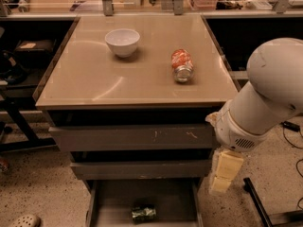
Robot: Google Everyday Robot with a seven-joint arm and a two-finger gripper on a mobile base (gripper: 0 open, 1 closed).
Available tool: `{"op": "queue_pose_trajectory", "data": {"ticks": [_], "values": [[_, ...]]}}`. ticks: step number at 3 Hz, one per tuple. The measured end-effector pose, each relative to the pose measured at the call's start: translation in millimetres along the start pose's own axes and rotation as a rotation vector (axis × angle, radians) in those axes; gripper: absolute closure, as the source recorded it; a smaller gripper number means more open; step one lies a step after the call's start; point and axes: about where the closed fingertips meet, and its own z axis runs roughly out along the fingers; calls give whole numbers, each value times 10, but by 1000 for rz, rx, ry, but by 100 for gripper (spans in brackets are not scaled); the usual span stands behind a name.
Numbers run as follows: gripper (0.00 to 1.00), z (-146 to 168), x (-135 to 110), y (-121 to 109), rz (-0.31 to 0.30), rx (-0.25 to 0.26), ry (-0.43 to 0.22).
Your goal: Pick green can from bottom drawer and place on counter
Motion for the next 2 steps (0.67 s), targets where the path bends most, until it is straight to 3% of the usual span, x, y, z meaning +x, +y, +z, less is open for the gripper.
{"op": "queue_pose_trajectory", "data": {"ticks": [1,2], "values": [[0,491,-44,87,12,-54,-40],[0,1387,-187,172,6,-141,-97]]}}
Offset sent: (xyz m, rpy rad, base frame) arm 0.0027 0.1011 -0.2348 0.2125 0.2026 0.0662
